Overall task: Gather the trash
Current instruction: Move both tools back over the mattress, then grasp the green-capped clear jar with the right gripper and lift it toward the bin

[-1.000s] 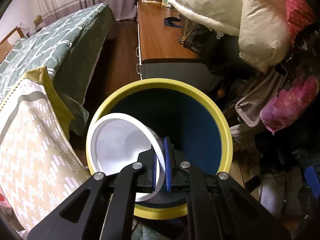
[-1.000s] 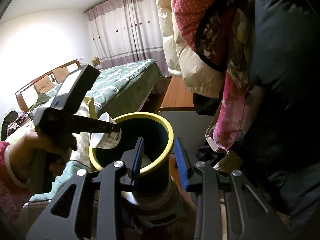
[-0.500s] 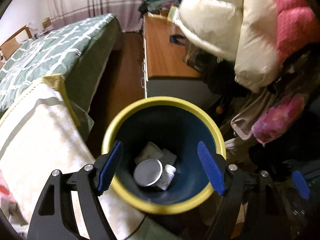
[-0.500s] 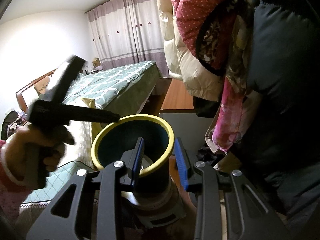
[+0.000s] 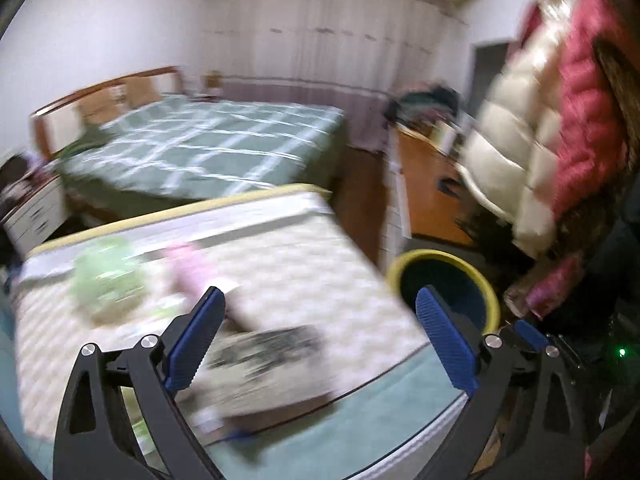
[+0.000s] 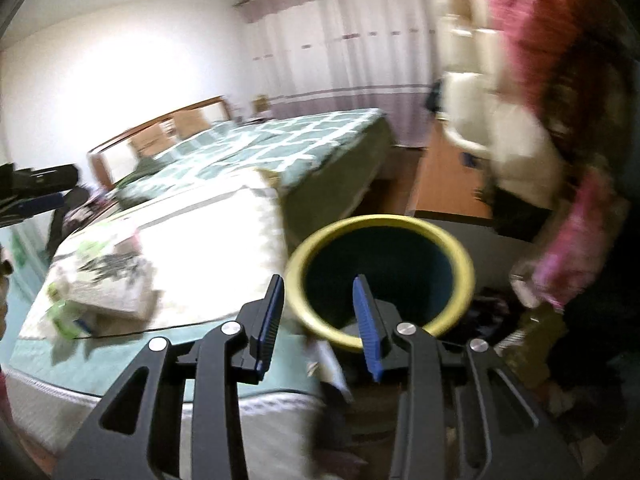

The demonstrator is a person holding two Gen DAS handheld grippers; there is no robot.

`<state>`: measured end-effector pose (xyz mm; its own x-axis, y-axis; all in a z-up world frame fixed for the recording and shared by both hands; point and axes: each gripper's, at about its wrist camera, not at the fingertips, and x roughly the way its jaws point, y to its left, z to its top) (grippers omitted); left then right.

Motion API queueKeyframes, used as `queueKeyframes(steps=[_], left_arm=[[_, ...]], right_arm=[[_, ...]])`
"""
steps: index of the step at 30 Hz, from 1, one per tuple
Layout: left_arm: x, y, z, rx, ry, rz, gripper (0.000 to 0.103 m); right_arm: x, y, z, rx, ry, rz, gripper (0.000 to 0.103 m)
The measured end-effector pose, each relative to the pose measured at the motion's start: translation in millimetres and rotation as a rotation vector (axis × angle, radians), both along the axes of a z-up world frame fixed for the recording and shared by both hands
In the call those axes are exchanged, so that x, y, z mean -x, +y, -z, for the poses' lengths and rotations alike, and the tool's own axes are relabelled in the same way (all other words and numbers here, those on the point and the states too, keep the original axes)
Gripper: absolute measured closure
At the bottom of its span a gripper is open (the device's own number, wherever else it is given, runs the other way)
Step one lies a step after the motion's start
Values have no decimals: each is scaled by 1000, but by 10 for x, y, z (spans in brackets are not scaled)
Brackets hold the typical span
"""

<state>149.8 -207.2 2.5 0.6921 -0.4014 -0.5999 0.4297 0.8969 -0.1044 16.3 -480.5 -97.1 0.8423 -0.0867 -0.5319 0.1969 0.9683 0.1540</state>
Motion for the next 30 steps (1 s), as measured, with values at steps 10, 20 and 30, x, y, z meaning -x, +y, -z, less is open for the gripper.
queueKeyframes(steps=[10, 20, 30], left_arm=[[454, 1794, -5, 42, -46, -332, 7], [738, 2579, 27, 53, -80, -481, 7], [652, 2661, 207, 83, -34, -468, 7]], right_arm=[[-507, 1266, -109, -20, 2, -322, 68], [-708, 2531, -11, -21, 62, -621, 51], [-872, 2908, 167, 37, 126, -670, 37]])
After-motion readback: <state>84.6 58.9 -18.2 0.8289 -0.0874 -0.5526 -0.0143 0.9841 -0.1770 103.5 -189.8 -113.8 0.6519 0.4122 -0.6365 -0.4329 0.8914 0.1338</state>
